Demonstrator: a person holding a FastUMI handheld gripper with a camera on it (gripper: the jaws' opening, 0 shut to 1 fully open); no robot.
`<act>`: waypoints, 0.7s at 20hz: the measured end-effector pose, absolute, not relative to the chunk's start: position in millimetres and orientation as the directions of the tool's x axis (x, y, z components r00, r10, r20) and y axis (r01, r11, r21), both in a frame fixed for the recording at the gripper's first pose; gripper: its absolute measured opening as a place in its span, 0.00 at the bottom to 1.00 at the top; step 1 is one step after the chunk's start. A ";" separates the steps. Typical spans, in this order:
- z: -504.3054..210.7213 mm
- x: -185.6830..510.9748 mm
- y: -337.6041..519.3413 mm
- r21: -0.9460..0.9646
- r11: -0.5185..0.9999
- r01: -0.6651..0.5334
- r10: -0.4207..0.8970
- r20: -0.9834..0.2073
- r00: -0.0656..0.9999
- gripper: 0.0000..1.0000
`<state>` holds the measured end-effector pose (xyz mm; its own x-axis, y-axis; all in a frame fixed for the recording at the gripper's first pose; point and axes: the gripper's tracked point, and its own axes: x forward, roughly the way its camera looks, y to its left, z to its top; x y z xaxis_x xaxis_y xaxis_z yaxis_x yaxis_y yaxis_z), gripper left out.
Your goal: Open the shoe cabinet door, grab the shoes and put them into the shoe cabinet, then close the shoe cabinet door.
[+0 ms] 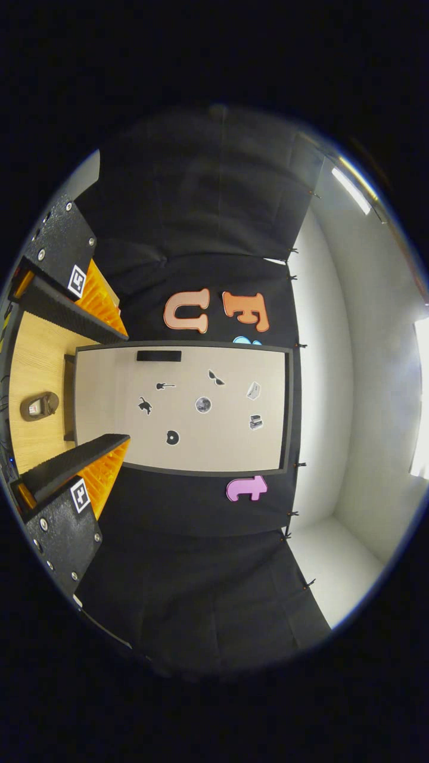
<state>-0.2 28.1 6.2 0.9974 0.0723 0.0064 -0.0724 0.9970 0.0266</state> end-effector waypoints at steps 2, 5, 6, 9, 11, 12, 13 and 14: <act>4.9 3.2 33.1 0.017 0.997 -0.080 0.080 0.000 0.997 0.94; 5.0 12.5 42.6 0.019 0.996 -0.091 0.091 0.000 0.996 0.94; 5.0 15.9 47.3 0.023 0.995 -0.099 0.099 -0.001 0.995 0.94; 1.6 29.5 57.3 0.020 0.994 -0.110 0.110 -0.011 0.994 0.94; 0.6 40.5 63.0 0.027 0.994 -0.110 0.111 -0.007 0.994 0.94; 0.5 45.9 65.6 0.034 0.993 -0.111 0.111 -0.007 0.994 0.94; -0.6 51.3 69.0 0.039 0.993 -0.112 0.113 -0.008 0.994 0.94; -0.6 57.3 70.7 0.042 0.994 -0.106 0.106 -0.007 0.994 0.94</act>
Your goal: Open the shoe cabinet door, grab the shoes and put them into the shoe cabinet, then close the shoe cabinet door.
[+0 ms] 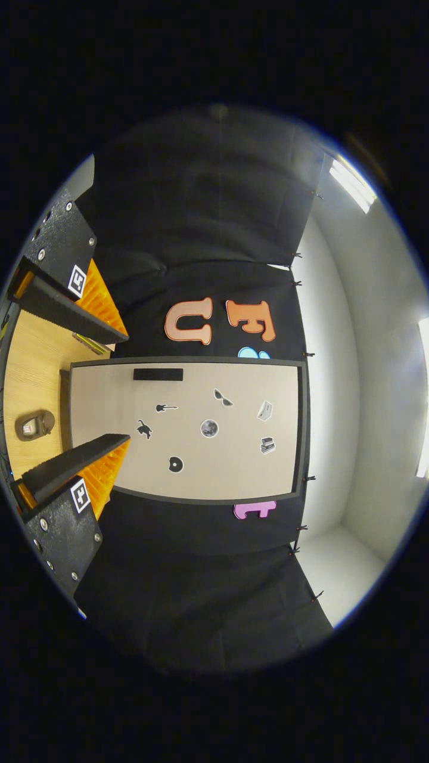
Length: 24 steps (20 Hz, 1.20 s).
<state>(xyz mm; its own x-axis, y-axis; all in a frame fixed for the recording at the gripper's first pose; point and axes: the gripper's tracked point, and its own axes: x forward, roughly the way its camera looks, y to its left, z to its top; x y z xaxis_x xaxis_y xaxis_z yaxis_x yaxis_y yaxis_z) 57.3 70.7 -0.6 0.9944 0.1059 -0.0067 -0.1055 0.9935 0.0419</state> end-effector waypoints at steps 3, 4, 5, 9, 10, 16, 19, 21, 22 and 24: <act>-2.7 75.1 76.8 0.055 0.995 -0.087 0.087 -0.003 0.996 0.94; -3.3 81.0 79.9 0.059 0.995 -0.082 0.082 -0.004 0.997 0.94; -3.5 87.4 81.8 0.063 0.995 -0.074 0.074 -0.002 0.997 0.94; -9.5 113.3 90.3 0.064 0.997 -0.046 0.047 -0.013 0.999 0.94; -10.8 119.9 91.9 0.062 0.997 -0.040 0.041 -0.017 0.999 0.94; -17.9 173.0 99.9 0.019 0.999 -0.033 0.033 0.007 0.999 0.94; -21.4 211.7 105.7 0.028 0.999 -0.045 0.045 0.009 0.999 0.94; -23.3 234.1 111.9 0.029 0.998 -0.063 0.063 0.015 0.998 0.91; -24.5 245.3 113.6 0.025 0.997 -0.067 0.066 0.018 0.998 0.91; -29.4 266.0 118.6 0.023 0.997 -0.072 0.072 0.014 0.997 0.89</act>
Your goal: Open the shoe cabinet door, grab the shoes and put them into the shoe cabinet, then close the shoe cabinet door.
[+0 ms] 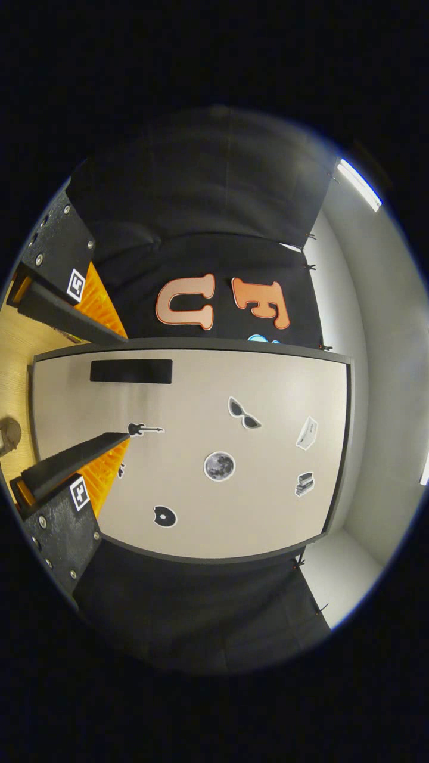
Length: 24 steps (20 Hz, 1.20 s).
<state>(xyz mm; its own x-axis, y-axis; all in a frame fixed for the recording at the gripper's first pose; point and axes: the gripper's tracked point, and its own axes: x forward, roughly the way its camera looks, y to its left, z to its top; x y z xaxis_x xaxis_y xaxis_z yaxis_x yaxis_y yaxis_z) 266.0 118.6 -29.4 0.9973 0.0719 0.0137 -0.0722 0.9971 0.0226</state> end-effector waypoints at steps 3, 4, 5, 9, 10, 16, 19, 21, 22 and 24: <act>-36.7 290.5 131.1 0.023 0.995 -0.101 0.100 0.008 0.995 0.88; -38.3 299.2 132.1 0.011 0.995 -0.095 0.095 0.009 0.995 0.88; -40.8 306.6 131.5 -0.002 0.997 -0.083 0.083 0.010 0.997 0.84; -54.0 333.0 138.2 -0.015 0.997 -0.071 0.070 -0.015 0.997 0.73; -56.6 338.4 140.0 -0.010 0.997 -0.072 0.071 -0.022 0.997 0.71; -65.9 357.1 150.7 -0.051 0.996 -0.068 0.067 -0.028 0.997 0.45; -66.8 356.7 151.2 -0.014 0.998 -0.055 0.055 -0.033 0.998 0.37; -68.2 357.5 151.1 0.019 0.998 -0.053 0.053 -0.037 0.998 0.32; -67.9 357.0 151.4 0.019 0.998 -0.053 0.054 -0.039 0.998 0.30; -68.1 356.5 150.8 0.018 0.999 -0.052 0.052 -0.041 0.998 0.27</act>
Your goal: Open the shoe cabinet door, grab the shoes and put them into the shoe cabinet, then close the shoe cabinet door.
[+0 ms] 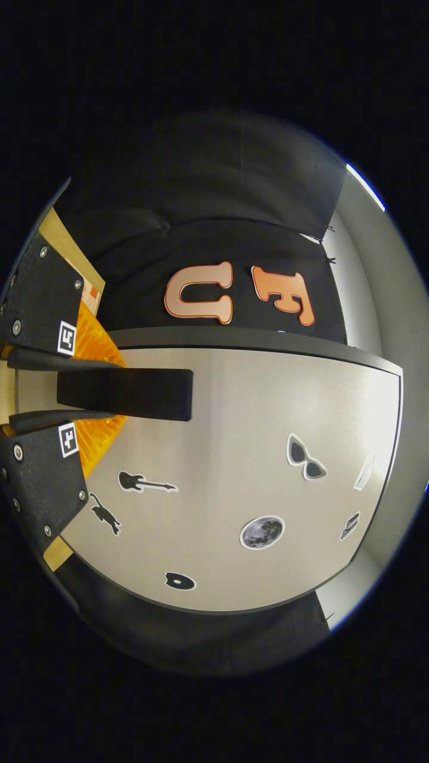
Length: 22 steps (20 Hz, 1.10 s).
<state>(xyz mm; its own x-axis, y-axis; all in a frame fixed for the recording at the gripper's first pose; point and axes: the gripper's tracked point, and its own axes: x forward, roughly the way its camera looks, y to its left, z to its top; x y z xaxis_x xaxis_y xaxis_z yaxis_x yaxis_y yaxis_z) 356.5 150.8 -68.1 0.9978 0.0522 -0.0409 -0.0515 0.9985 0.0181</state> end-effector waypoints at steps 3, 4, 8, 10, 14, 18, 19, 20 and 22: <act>-67.9 354.6 151.1 0.030 0.997 -0.066 0.067 -0.041 0.997 0.23; -67.9 352.5 150.8 0.032 0.997 -0.070 0.072 -0.042 0.997 0.23; -66.1 338.9 148.0 0.044 0.996 -0.073 0.075 -0.040 0.996 0.21; -63.5 326.8 144.9 0.044 0.997 -0.069 0.071 -0.041 0.997 0.20; -63.9 302.3 134.4 0.028 0.999 -0.045 0.046 -0.037 0.998 0.19; -64.6 265.1 111.5 0.027 0.999 -0.023 0.023 -0.031 0.999 0.19; -66.1 257.2 105.5 0.031 0.999 -0.022 0.023 -0.034 0.999 0.19; -67.4 251.3 101.6 0.032 0.999 -0.030 0.031 -0.035 0.999 0.19; -66.1 239.6 93.0 0.037 0.998 -0.055 0.056 -0.024 0.998 0.19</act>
